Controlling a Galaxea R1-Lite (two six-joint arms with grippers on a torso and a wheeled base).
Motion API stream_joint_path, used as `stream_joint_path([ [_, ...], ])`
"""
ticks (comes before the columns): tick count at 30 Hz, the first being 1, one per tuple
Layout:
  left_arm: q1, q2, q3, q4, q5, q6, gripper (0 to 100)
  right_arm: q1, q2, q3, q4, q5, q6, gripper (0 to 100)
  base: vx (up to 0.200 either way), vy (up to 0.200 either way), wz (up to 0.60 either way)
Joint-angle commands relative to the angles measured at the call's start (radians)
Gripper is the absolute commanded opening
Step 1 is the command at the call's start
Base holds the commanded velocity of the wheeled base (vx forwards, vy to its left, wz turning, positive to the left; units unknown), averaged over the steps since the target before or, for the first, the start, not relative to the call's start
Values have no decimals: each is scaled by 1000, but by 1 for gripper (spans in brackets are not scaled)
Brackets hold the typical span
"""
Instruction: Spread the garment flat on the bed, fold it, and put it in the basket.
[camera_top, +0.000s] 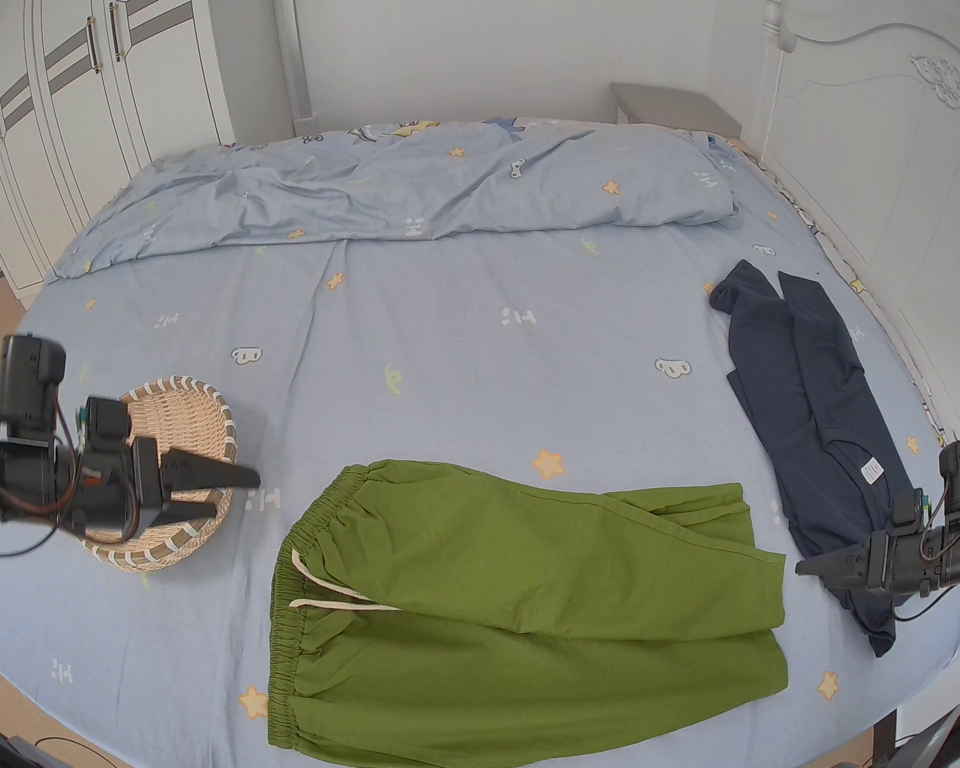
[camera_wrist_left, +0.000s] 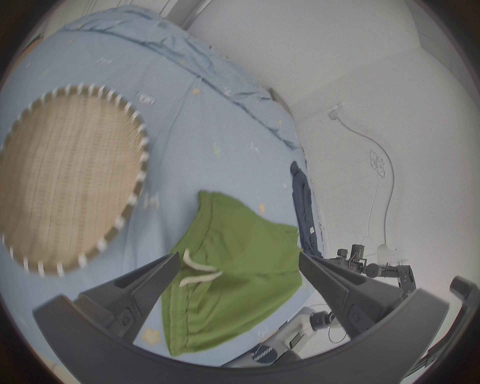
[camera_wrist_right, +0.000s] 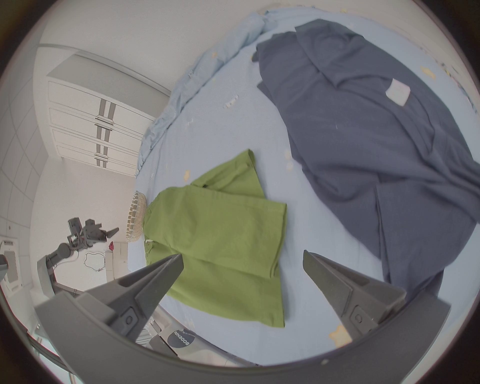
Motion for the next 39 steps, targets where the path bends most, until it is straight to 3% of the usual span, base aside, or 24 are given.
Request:
stream_joint_path([
  [1, -89, 402, -472, 91, 12, -37, 100, 11, -16, -126, -13, 1, 3, 100, 0, 0, 0],
  [7, -125, 582, -670, 126, 13, -44, 100, 62, -19, -112, -14, -1, 5, 100, 0, 0, 0],
  [16, -155, 745, -743, 128, 85, -41, 100, 74, 2, -96, -34, -4, 5, 100, 0, 0, 0],
  [37, -181, 775, -725, 195, 90, -31, 100, 74, 47, -84, -70, -4, 6, 100, 0, 0, 0],
  [38, -185, 778, -726, 200, 89, -28, 0, 74, 47, -84, -70, -4, 6, 100, 0, 0, 0],
  [39, -190, 780, -728, 203, 89, -24, 0, 76, 50, -83, -71, -4, 6, 100, 0, 0, 0],
])
